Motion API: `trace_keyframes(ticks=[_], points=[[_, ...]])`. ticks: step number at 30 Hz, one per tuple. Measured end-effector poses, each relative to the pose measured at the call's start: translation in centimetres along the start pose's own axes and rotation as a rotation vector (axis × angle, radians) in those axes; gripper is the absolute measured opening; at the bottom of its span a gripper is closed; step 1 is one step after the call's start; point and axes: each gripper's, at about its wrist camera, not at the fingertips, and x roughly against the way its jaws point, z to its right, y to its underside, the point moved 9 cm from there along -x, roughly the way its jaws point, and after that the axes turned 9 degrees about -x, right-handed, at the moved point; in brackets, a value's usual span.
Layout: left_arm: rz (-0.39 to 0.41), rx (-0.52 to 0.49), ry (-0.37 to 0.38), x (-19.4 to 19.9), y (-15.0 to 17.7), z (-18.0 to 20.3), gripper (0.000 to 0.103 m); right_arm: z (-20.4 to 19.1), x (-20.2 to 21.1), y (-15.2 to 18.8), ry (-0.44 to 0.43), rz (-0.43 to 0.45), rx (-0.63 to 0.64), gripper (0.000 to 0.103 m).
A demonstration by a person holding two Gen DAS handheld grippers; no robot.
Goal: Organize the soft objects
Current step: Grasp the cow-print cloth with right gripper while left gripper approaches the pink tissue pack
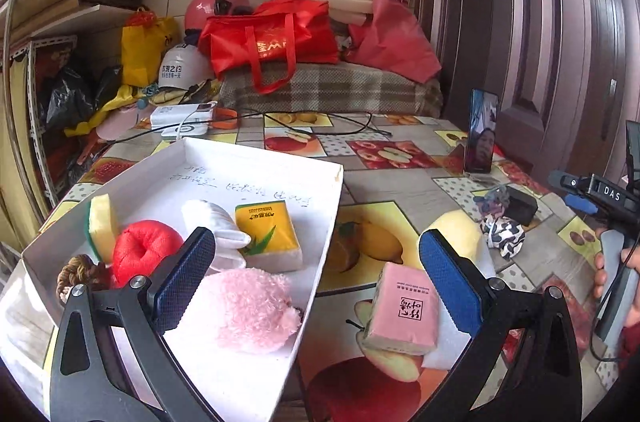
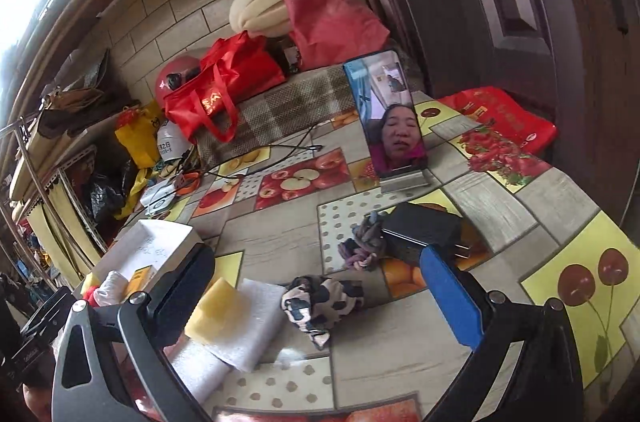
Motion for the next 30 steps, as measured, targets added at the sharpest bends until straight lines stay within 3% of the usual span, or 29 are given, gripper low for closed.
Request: trace_keyframes(ticks=[3, 6, 8, 10, 12, 14, 17, 20, 24, 27, 30], points=[[-0.028, -0.017, 0.068, -0.5, 0.6, 2.0, 0.103, 1.5, -0.8, -0.5, -0.016, -0.039, -0.016, 0.102], [-0.060, -0.008, 0.262, -0.4, 1.2, 4.9, 0.102, 0.4, -2.0, 1.0, -0.125, -0.160, -0.015, 0.094], [-0.059, -0.045, 0.328, 0.1, 1.3, 7.0, 0.102, -0.8, -2.8, 2.5, -0.145, -0.211, 0.032, 0.093], [-0.060, -0.100, 0.287, 0.3, 1.6, 8.2, 0.102, -1.8, -4.0, 3.7, -0.119, -0.239, 0.095, 0.092], [-0.087, -0.125, 0.223, -0.3, 2.2, 8.4, 0.102, -2.4, -5.2, 4.6, -0.075, -0.256, 0.156, 0.083], [-0.112, -0.114, 0.179, -0.8, 2.4, 7.9, 0.102, -2.6, -6.3, 5.2, -0.042, -0.286, 0.186, 0.079], [-0.142, -0.086, 0.171, -1.6, 2.8, 7.3, 0.102, -2.0, -6.8, 5.7, -0.043, -0.330, 0.161, 0.071], [-0.231, -0.044, 0.270, -2.8, 4.0, 8.5, 0.102, -1.7, -6.6, 6.2, -0.057, -0.360, 0.160, 0.064], [-0.323, -0.127, 0.286, -4.1, 5.2, 11.7, 0.102, -1.6, -5.7, 6.7, -0.060, -0.370, 0.183, 0.060], [-0.382, -0.116, 0.417, -4.0, 6.3, 15.0, 0.102, -1.2, -5.2, 6.7, -0.069, -0.374, 0.174, 0.060], [-0.331, -0.177, 0.452, -2.0, 5.8, 17.8, 0.102, -0.5, -4.7, 6.4, -0.081, -0.372, 0.149, 0.060]])
